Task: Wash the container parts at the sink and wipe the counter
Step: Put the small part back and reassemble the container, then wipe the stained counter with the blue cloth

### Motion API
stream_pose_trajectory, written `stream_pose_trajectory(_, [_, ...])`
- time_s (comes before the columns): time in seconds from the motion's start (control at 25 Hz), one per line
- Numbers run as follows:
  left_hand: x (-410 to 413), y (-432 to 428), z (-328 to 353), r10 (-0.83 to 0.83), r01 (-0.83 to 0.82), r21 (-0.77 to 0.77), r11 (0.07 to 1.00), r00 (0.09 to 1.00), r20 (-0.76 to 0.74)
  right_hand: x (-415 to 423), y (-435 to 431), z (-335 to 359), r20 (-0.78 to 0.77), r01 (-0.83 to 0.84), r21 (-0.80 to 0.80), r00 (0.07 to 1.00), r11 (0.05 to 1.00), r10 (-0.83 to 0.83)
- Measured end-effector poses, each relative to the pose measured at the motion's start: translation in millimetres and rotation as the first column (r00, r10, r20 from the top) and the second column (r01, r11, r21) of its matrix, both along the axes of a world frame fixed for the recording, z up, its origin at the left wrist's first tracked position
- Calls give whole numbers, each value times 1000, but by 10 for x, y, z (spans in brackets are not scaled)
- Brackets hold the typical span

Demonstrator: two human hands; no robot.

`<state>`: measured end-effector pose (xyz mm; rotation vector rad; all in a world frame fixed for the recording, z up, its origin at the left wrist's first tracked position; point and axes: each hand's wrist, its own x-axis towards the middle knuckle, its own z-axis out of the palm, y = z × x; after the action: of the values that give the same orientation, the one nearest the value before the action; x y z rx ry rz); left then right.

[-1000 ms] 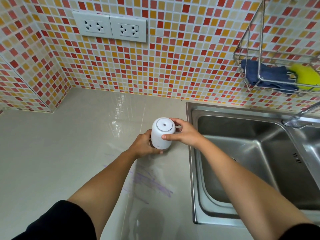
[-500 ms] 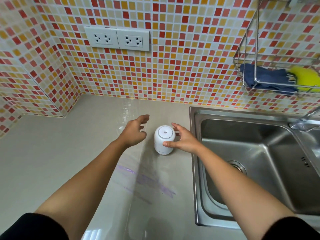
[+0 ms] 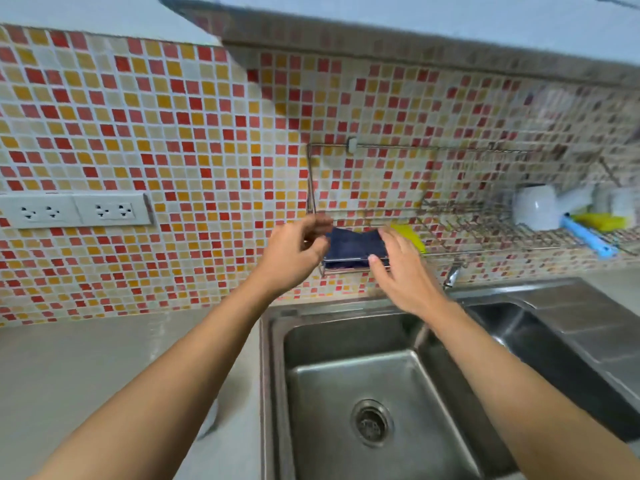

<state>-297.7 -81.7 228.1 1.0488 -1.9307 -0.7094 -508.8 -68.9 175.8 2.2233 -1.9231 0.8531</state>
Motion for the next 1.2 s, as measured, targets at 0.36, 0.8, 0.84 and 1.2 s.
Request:
stream_pose_trajectory(0.36, [-1248,-1059,-123,185,-276,-110,955,262,947,-962,-301,40,-353,192,332,933,923,-68])
stream_pose_trajectory(0.8, [-1506,-1190,-308,312,-642,102,760,497,810,-1120,-328,2,-328,118,322,945,939,-6])
stream_pose_trajectory(0.84, [-1502,-1195,-293,325,-650,126,750,528,784,-1122,-331,-5,-326,114,318,945,941,-4])
stream_pose_trajectory(1.2, [-1512,-884,306,408,-412,129,902,911,63,-1058,-140,-257,-201,-36,28,979,999,41])
